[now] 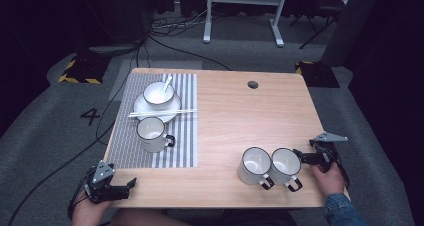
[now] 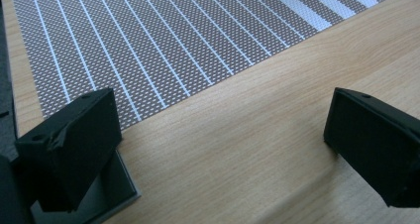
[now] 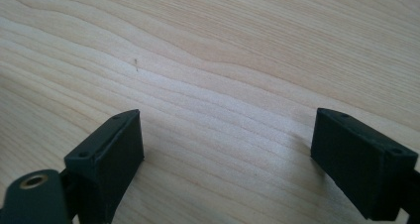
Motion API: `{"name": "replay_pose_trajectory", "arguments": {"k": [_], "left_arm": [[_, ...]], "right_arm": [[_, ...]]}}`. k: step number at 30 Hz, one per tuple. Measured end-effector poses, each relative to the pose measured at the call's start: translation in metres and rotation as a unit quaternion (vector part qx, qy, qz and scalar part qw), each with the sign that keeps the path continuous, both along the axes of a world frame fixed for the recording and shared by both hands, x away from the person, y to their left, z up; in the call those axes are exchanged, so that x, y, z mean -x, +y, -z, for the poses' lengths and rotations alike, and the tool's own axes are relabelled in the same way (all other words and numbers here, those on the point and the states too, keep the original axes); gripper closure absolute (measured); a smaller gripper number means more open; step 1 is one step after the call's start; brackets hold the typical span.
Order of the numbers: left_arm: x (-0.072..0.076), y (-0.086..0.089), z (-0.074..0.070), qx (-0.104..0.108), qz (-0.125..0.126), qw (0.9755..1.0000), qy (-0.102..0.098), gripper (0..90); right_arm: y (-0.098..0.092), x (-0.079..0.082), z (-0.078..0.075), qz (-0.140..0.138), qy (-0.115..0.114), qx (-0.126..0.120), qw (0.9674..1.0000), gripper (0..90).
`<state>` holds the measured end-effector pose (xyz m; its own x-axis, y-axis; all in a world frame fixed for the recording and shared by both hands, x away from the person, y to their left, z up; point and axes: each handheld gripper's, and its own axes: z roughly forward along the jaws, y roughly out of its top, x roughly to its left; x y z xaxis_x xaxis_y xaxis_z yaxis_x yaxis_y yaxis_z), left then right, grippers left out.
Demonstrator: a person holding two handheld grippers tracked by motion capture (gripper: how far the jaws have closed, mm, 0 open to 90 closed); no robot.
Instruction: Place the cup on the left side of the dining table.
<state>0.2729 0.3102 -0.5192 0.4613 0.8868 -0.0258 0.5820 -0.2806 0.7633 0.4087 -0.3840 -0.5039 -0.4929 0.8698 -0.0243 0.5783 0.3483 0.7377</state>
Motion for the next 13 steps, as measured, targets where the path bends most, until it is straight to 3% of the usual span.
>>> {"name": "replay_pose_trajectory", "arguments": {"k": [3,13], "left_arm": [[0.0018,0.0016,0.0014,0.003,-0.007,0.9999,-0.011,2.5],[0.0028,0.0022,0.0015,0.006,-0.015,0.9998,-0.01,3.7]], "right_arm": [[0.0,0.0,0.0,0.0,0.0,0.0,1.0,13.1],[0.0,0.0,0.0,0.0,0.0,0.0,1.0,13.1]]}}
